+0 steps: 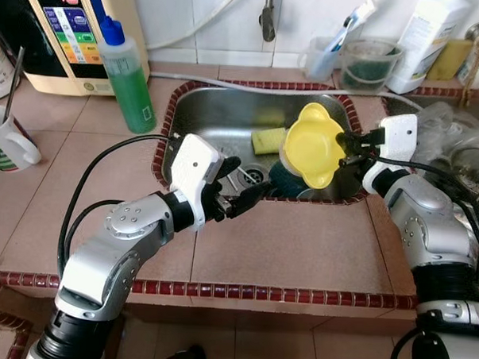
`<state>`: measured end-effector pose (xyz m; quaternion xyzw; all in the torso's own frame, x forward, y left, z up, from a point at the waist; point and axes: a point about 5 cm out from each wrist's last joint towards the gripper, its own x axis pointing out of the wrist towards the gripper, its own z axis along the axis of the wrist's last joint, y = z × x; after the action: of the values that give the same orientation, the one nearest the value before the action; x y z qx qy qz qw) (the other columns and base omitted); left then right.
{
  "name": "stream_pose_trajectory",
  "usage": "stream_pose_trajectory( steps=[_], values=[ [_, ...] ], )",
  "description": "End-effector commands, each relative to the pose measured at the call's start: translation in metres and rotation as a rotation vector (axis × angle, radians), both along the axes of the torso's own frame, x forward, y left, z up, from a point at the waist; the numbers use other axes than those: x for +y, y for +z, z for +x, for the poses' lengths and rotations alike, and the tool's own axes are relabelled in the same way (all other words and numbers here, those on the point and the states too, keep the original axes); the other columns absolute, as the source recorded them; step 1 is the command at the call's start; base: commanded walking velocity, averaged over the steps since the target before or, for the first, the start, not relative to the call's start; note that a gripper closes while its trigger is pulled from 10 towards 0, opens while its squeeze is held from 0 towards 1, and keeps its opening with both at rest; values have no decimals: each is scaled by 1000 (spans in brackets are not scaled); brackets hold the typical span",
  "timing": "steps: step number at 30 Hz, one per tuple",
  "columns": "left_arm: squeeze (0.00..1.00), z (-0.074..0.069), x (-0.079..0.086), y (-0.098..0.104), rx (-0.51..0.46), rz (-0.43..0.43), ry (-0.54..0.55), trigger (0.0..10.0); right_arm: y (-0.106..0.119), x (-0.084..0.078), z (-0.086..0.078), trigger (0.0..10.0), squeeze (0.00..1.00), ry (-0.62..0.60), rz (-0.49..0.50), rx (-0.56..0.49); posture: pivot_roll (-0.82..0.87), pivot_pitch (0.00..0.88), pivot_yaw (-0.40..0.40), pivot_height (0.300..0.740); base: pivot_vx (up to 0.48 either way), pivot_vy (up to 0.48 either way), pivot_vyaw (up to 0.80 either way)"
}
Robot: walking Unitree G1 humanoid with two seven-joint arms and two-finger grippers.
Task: Kitchen organization
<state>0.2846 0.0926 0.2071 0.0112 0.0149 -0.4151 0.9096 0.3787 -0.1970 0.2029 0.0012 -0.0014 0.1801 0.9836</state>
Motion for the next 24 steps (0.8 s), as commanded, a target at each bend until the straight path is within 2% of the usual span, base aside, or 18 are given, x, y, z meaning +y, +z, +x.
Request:
stream_pose_trajectory(
  steps=[1, 7, 8, 9, 10, 11, 24],
  values=[
    [0, -3, -1, 8, -23, -9, -3, 10000, 5, 0, 3, 10000, 0, 20, 21, -9, -20, 250, 38, 740, 0, 0, 0],
    [0, -5, -1, 9, -12, -12, 2, 10000, 8, 5, 9, 10000, 0, 57, 72, 10, -17, 253, 39, 740, 0, 0, 0],
    [0, -5, -1, 9, -10, -12, 3, 10000, 8, 6, 10, 10000, 114, 67, 86, 14, -16, 252, 38, 740, 0, 0, 0],
    [0, -5, -1, 9, -9, -12, 3, 10000, 9, 6, 10, 10000, 114, 72, 95, 17, -16, 252, 38, 740, 0, 0, 0],
    [0, -5, -1, 9, -9, -12, 3, 10000, 9, 7, 11, 10000, 722, 75, 101, 16, -14, 253, 37, 740, 0, 0, 0],
    [0, -5, -1, 10, -7, -13, 3, 10000, 11, 7, 12, 10000, 1000, 84, 121, 14, -13, 253, 37, 740, 0, 0, 0],
    [0, -3, -1, 11, -7, -12, 15, 10000, 16, 7, 15, 10000, 1000, 115, 154, -10, -10, 245, 35, 740, 0, 0, 0]
  ],
)
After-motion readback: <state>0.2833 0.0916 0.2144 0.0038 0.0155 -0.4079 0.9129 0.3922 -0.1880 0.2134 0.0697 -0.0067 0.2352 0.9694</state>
